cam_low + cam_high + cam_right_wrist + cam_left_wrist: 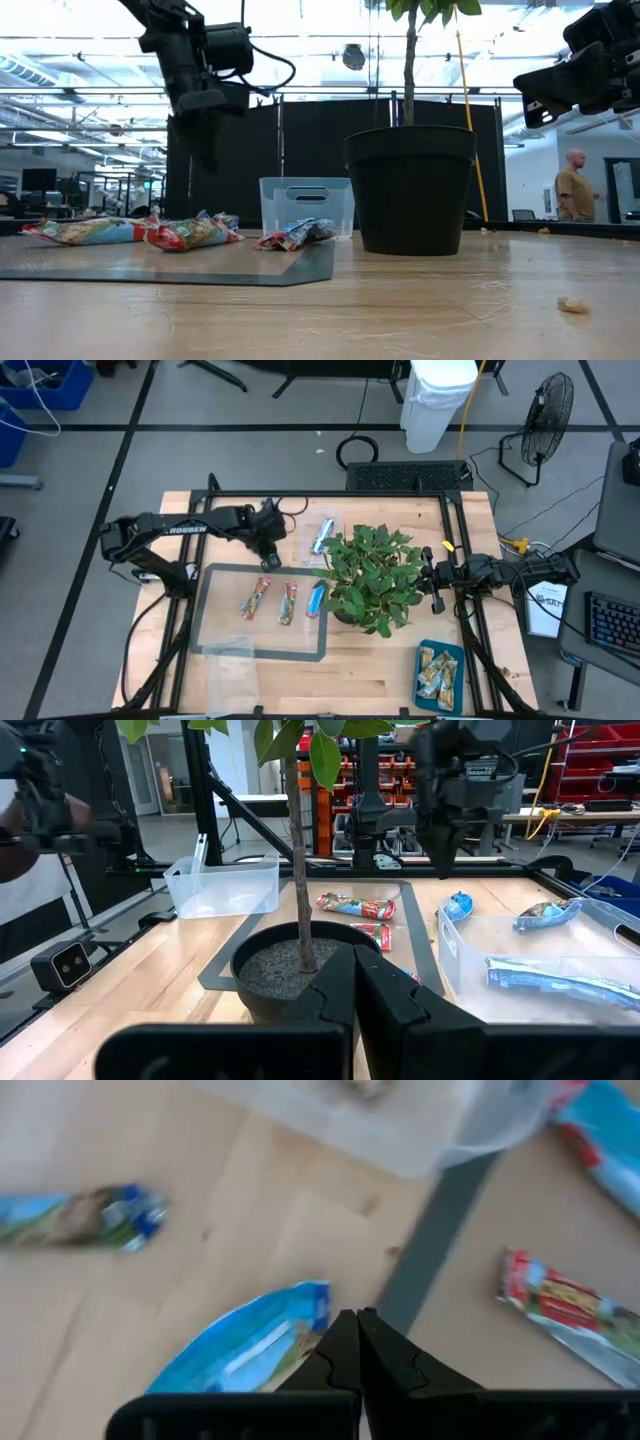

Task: Pick and place Granola Bars by type
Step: Put the top blue granola bar into the top transparent bin

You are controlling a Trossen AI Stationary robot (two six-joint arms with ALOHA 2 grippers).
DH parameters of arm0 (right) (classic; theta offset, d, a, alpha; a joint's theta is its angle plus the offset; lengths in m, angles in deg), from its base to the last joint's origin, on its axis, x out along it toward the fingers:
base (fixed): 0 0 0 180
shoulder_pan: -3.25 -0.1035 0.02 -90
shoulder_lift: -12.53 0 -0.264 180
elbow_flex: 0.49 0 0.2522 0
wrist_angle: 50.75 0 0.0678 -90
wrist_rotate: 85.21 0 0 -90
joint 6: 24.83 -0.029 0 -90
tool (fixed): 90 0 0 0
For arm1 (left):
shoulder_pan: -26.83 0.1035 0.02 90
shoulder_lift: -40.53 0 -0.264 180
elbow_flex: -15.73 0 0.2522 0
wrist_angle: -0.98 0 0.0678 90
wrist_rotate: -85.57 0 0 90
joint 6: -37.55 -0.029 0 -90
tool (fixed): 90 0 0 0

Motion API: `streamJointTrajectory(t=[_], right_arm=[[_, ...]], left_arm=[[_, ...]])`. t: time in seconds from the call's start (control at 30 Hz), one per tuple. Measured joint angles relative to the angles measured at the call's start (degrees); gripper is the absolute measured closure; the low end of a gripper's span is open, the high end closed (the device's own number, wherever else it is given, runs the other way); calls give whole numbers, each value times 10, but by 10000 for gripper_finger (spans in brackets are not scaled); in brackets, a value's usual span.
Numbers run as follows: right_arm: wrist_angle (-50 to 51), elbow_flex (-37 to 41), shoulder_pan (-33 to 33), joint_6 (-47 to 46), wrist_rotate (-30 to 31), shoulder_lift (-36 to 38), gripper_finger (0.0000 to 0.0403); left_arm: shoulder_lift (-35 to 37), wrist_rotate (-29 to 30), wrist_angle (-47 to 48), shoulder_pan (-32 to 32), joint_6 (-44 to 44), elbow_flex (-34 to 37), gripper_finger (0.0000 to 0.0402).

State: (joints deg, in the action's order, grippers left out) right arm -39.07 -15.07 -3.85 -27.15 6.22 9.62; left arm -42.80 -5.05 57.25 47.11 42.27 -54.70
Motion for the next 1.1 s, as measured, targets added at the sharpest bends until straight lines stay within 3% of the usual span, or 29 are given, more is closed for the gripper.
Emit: streamJointTrajectory(t=[0.1,0.27,0.53,0.8,1.1], right_arm=[[0,0,0,0,0,0,403],[0,0,0,0,0,0,403],[0,0,0,0,0,0,403],[-1,0,0,0,0,0,403],[-1,0,0,0,0,0,403]], left_arm=[[0,37,25,-5,64,-2,401],[-22,41,46,11,147,-1,401],[-126,22,76,26,179,-23,401],[-199,-12,81,18,142,-78,401],[-195,-13,113,-14,83,-144,396]])
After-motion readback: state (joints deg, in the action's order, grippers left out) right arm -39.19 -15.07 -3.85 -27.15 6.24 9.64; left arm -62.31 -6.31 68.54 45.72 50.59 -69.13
